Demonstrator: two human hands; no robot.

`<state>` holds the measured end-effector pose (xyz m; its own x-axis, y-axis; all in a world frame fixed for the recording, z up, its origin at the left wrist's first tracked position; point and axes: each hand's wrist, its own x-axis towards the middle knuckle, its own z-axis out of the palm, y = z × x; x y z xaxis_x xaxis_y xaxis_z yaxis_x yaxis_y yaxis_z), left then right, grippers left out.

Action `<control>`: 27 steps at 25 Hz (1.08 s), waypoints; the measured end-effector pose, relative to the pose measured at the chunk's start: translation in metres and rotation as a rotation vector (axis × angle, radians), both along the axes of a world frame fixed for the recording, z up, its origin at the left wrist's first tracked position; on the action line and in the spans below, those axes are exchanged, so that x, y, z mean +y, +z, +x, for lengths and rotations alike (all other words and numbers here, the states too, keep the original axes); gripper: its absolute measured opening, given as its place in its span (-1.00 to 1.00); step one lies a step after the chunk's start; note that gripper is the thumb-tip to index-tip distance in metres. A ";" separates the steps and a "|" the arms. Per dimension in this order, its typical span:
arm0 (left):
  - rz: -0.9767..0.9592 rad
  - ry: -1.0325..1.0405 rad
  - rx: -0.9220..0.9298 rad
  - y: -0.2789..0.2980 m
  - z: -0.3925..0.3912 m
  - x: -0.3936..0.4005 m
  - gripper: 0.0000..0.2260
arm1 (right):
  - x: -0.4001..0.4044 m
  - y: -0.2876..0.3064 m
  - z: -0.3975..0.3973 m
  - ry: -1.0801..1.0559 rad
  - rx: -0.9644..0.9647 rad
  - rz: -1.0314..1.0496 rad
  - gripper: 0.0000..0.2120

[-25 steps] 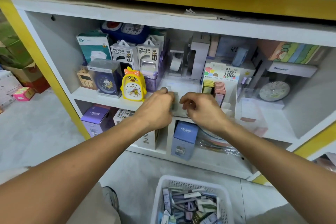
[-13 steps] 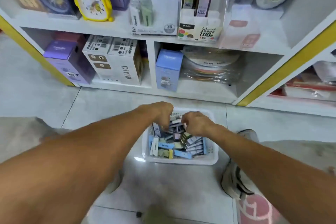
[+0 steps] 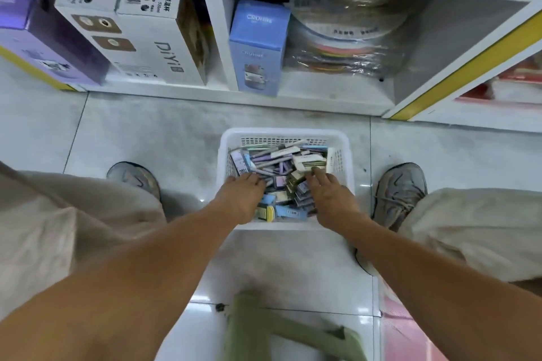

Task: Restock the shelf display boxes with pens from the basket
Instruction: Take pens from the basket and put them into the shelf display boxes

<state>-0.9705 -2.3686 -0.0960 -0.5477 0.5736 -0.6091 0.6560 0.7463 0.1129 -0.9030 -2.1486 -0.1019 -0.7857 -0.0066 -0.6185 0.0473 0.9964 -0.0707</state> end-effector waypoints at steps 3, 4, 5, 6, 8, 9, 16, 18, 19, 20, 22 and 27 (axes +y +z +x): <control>0.020 -0.053 0.041 -0.005 -0.003 0.006 -0.35 | 0.001 -0.004 -0.011 0.067 0.023 0.017 -0.02; 0.022 -0.059 0.028 -0.007 -0.005 0.010 -0.37 | 0.000 -0.006 -0.015 0.109 0.040 0.036 -0.02; 0.022 -0.054 0.009 -0.010 -0.005 0.014 -0.39 | 0.002 -0.007 -0.019 0.146 0.055 0.053 -0.02; 0.018 -0.042 -0.008 -0.013 -0.006 0.018 -0.42 | 0.003 -0.008 -0.023 0.171 0.066 0.064 -0.03; -0.005 -0.011 -0.048 -0.017 -0.010 0.021 -0.48 | 0.003 -0.008 -0.031 0.195 0.083 0.060 -0.07; -0.010 -0.002 -0.065 -0.019 -0.013 0.020 -0.48 | 0.003 -0.007 -0.034 0.199 0.095 0.048 -0.10; 0.147 0.124 -0.074 -0.024 -0.015 0.017 -0.50 | 0.008 0.010 -0.044 0.081 0.205 -0.155 -0.53; 0.169 0.191 -0.132 -0.019 -0.020 0.017 -0.52 | 0.010 0.016 -0.048 0.064 0.221 -0.175 -0.59; 0.167 0.220 -0.176 -0.017 -0.023 0.016 -0.53 | 0.010 0.019 -0.049 0.072 0.230 -0.173 -0.61; 0.163 0.243 -0.220 -0.016 -0.027 0.015 -0.54 | 0.010 0.021 -0.050 0.081 0.243 -0.175 -0.63; 0.176 0.319 -0.308 -0.012 -0.033 0.011 -0.52 | 0.009 0.024 -0.051 0.089 0.275 -0.189 -0.63; 0.362 0.752 -0.496 0.003 -0.047 0.010 -0.33 | 0.003 0.029 -0.049 -0.019 0.249 -0.250 -0.29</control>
